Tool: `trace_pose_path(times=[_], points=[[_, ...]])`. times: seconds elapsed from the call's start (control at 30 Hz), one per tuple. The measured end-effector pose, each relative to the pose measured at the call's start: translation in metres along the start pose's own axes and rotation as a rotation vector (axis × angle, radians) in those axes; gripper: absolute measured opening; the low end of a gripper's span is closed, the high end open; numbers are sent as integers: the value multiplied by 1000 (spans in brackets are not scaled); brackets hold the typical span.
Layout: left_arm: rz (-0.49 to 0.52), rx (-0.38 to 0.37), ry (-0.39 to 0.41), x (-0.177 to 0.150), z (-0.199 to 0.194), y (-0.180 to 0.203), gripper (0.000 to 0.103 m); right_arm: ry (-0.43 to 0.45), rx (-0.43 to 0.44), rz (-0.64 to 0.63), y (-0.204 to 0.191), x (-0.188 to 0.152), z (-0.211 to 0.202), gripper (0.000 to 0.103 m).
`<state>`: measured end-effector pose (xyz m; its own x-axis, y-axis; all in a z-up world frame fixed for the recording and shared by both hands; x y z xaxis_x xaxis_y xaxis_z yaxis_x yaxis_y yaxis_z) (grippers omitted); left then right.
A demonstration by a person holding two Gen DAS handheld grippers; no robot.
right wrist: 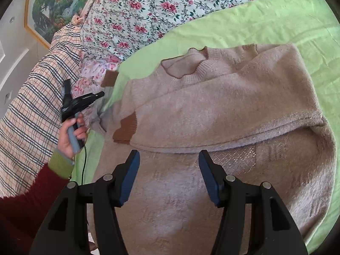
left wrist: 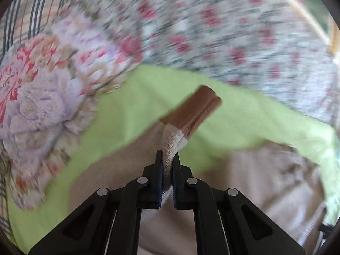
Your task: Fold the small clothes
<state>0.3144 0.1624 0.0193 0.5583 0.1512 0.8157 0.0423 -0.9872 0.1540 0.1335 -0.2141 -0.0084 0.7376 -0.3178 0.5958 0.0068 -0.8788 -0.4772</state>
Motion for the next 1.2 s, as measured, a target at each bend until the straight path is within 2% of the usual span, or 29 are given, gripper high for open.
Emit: trace_pose_path(times=[0.17, 0.3, 0.43, 0.57, 0.63, 0.67, 0.77, 0.8, 0.9, 0.97, 1.03, 1.17, 1.2], points=[[19, -203, 51, -27, -49, 94, 5, 14, 0, 23, 2, -2, -4, 59], [53, -308, 43, -55, -54, 163, 5, 28, -15, 50, 14, -1, -8, 59], [95, -346, -28, -88, -25, 211, 6, 30, -37, 81, 28, 1, -9, 59], [133, -332, -109, -120, -3, 227, 10, 24, -50, 115, 39, 6, -5, 59], [132, -329, -149, -131, 1, 223, 15, 22, -51, 135, 42, 8, -1, 59], [125, -339, -157, -133, -2, 217, 22, 25, -49, 148, 43, 9, 0, 59], [113, -324, -135, -136, -23, 197, 57, 33, -52, 189, 46, 14, 8, 59], [112, -309, -117, -135, -30, 190, 62, 33, -55, 199, 46, 15, 11, 59], [96, -245, -85, -134, -54, 153, 62, 47, -45, 223, 43, 22, 24, 59], [71, -148, -67, -133, -65, 117, 62, 55, -40, 250, 43, 29, 35, 61], [47, -54, -59, -133, -68, 85, 63, 44, -57, 260, 45, 34, 50, 72], [-70, 117, -155, -142, -52, 11, 62, 2, -45, 273, 44, 40, 89, 72], [-86, 125, -166, -143, -47, 4, 62, -8, -44, 239, 38, 42, 99, 66]])
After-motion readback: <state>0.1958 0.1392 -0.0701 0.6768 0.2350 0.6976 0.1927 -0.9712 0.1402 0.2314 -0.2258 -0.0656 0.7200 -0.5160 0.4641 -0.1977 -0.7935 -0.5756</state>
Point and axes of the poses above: each gripper's, at about its wrist camera, not at the fingertips, and z roughly the way its jaws point, y to its right, x to its top, the point moved 3 cm from there along z, roughly the way its jaws point, and after that the axes turned 9 degrees about y, right-handed, at the moved point
